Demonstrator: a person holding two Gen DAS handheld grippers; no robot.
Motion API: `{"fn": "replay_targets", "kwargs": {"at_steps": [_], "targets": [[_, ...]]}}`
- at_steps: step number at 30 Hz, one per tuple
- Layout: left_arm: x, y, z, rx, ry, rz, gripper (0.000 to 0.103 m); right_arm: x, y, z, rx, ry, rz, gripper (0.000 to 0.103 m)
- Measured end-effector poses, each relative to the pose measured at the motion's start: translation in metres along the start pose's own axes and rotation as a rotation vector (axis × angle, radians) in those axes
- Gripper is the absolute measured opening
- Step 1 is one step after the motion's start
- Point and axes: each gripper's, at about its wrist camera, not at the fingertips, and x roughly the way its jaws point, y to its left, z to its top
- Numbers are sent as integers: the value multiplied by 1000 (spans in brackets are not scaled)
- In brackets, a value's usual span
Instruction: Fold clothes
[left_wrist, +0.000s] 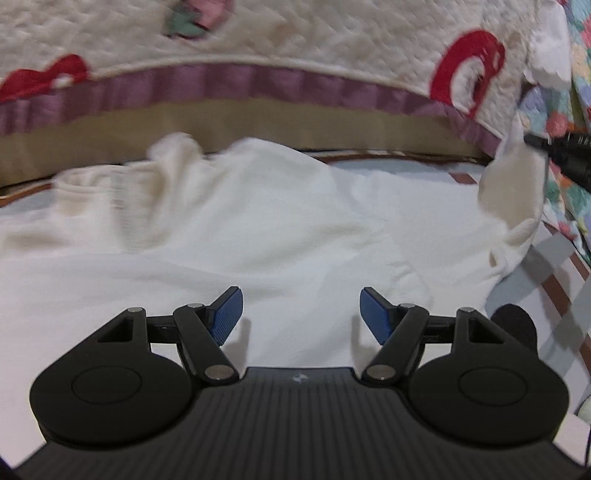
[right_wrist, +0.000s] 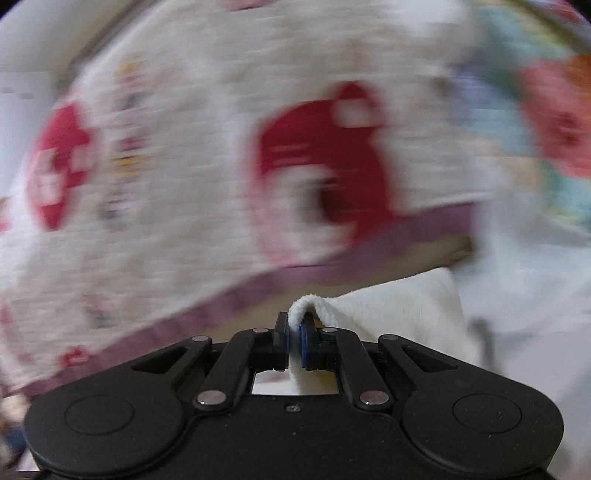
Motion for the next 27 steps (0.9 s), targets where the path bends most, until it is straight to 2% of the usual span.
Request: {"fn": "replay_targets", "kwargs": {"at_steps": [6, 8, 9, 13, 16, 18, 19, 21, 23, 25, 27], "targets": [[-49, 36, -6, -78, -66, 132, 70, 12, 143, -42, -109, 117, 433, 8], [-63, 49, -13, -107, -77, 170, 70, 22, 183, -72, -187, 212, 510, 8], [-67, 56, -17, -128, -71, 184, 70, 29, 198, -91, -236, 262, 520, 8], [-70, 82, -37, -215, -6, 229, 70, 59, 225, -169, -385, 492, 471, 8], [-70, 95, -47, -263, 18, 214, 70, 67, 218, -206, -465, 589, 433, 8], [-70, 97, -48, -281, 18, 192, 70, 65, 215, -219, -530, 614, 387, 15], [-69, 96, -47, -282, 16, 181, 70, 62, 214, -221, -556, 629, 392, 19], [-69, 89, -44, -269, 4, 157, 70, 48, 210, -218, -588, 653, 410, 39], [-69, 79, -40, -245, -12, 132, 70, 22, 197, -204, -587, 604, 407, 53], [-65, 65, -33, -195, -29, 105, 70, -6, 183, -191, -624, 545, 368, 55], [-56, 48, -27, -123, -38, 84, 71, -25, 170, -185, -708, 511, 274, 55]]}}
